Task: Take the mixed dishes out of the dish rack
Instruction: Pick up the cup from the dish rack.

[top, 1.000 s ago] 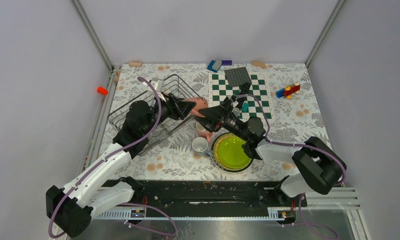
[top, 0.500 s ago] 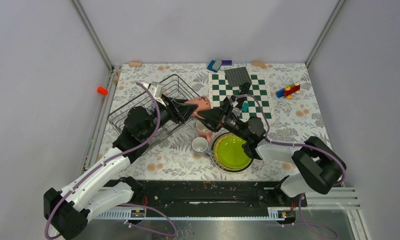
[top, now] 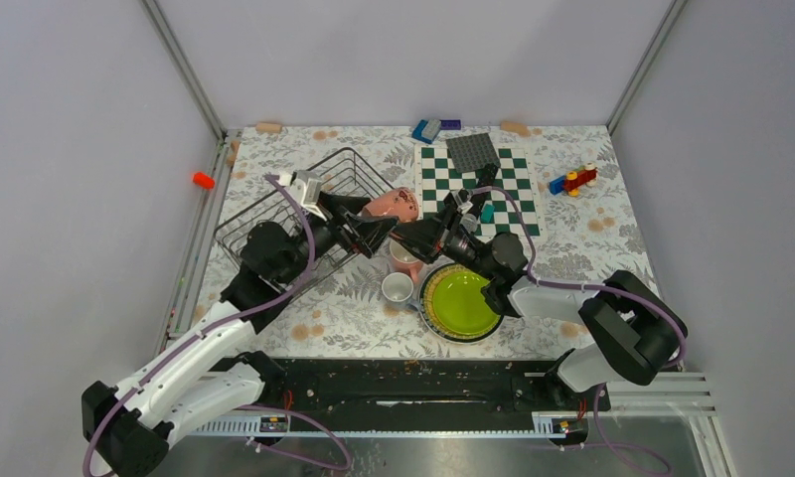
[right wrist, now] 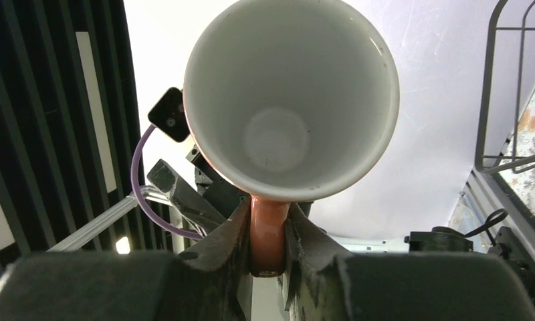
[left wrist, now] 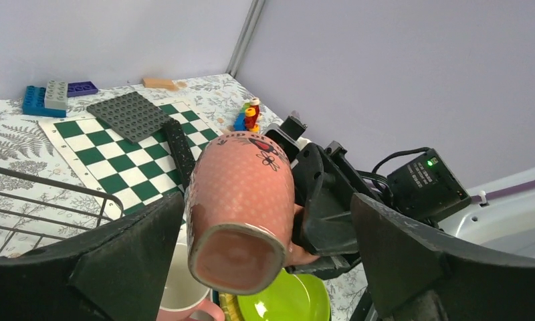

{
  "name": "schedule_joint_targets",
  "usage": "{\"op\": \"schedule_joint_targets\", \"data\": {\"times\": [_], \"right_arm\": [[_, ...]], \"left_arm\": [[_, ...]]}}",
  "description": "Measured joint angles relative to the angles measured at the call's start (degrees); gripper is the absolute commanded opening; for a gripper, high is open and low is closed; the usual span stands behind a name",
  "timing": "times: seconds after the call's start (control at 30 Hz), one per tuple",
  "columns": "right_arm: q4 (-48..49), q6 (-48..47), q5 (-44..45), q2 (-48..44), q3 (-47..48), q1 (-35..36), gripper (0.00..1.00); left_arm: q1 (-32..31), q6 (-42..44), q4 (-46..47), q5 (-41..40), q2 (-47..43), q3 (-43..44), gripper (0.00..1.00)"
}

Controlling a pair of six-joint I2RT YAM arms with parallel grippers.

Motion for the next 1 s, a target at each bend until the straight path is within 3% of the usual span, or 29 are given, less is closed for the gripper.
{"op": "schedule_joint_targets", "data": {"times": [0.2, 0.4, 0.53, 0.7, 1.0], "right_arm": [[-1.0, -5.4, 0.5, -2.5, -2.5, -0.8, 0.0], [-3.4, -16.8, -3.4, -7.5, -5.8, -1.6, 0.0], [-15.5, -30.5, -6.4, -14.1, -6.2, -1.1, 0.0], [-40.8, -53.0, -2.2, -25.7, -4.9, 4.0, 0.0], [-58.7, -76.2, -5.1, -27.7, -4.4, 11.6, 0.0]], "left_arm": [[-0.3, 0.2, -1.9, -1.6, -3.3, -0.2, 0.99], [-0.3, -0.2, -6.3, -6.3, -8.2, -1.4, 0.99], [-0.4, -1.0, -10.7, -13.5, -11.5, -4.5, 0.99], [-0.4, -2.8, -14.5, -20.0, -12.3, -8.4, 0.99], [-0.4, -5.5, -17.7, -25.0, -8.8, -10.6, 0.99]]}}
